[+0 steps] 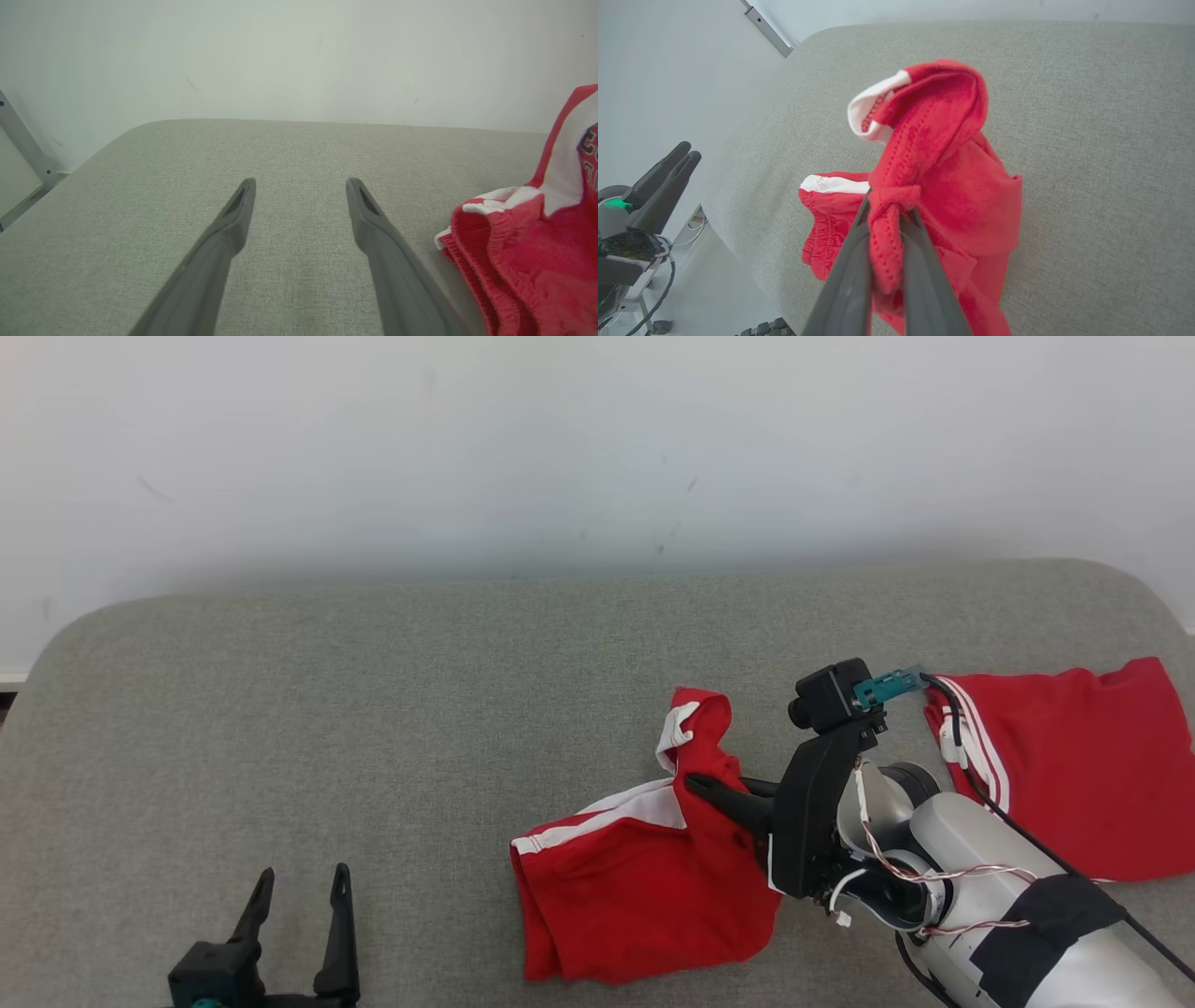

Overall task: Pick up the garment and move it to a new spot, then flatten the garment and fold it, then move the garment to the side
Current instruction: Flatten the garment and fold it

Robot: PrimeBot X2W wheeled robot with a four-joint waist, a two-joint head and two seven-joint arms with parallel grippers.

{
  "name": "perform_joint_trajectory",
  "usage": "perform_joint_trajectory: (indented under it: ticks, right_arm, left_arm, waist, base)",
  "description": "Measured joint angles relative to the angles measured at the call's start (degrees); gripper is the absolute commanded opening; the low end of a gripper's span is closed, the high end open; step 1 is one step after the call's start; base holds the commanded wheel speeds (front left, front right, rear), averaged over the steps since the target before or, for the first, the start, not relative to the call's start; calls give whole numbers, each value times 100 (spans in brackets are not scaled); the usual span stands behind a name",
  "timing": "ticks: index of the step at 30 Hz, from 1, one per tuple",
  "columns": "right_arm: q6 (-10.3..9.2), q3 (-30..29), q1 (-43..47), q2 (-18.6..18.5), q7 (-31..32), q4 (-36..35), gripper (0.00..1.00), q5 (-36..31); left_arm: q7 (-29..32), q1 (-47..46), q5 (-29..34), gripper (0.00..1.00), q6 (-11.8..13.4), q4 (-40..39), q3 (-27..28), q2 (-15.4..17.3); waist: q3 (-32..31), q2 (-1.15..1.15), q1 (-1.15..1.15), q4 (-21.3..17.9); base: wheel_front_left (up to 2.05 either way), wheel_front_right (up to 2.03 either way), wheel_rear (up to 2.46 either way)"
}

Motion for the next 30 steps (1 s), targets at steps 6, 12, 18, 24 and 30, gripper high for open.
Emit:
perform_joint_trajectory:
  ticks: [6, 12, 18, 24, 30]
  right_arm:
    - [0, 144, 179, -79, 121, -360, 0, 91]
    - [0, 326, 232, -55, 216, -461, 0, 83]
    - [-18, 471, 266, 93, 214, -303, 0, -98]
    - [-211, 588, 319, 363, 177, -38, 0, -208]
    - [-360, 615, 308, 553, 91, 337, 0, -309]
  left_arm:
    - [0, -9, 1, 100, -44, 35, -67, -41]
    - [0, -84, 0, 100, -44, 69, -89, -54]
    - [0, -163, 0, 100, -49, 107, -168, -130]
    - [0, -369, 0, 100, -94, 194, -258, -211]
    - [0, -472, 0, 100, -101, 316, -326, -232]
  waist:
    - [-8, 0, 0, 114]
    - [11, 0, 0, 237]
    - [51, 0, 0, 349]
    - [105, 0, 0, 497]
    - [134, 0, 0, 658]
  base:
    - [0, 0, 0]
    - [0, 0, 0]
    - [0, 0, 0]
    - [0, 0, 0]
    - [0, 0, 0]
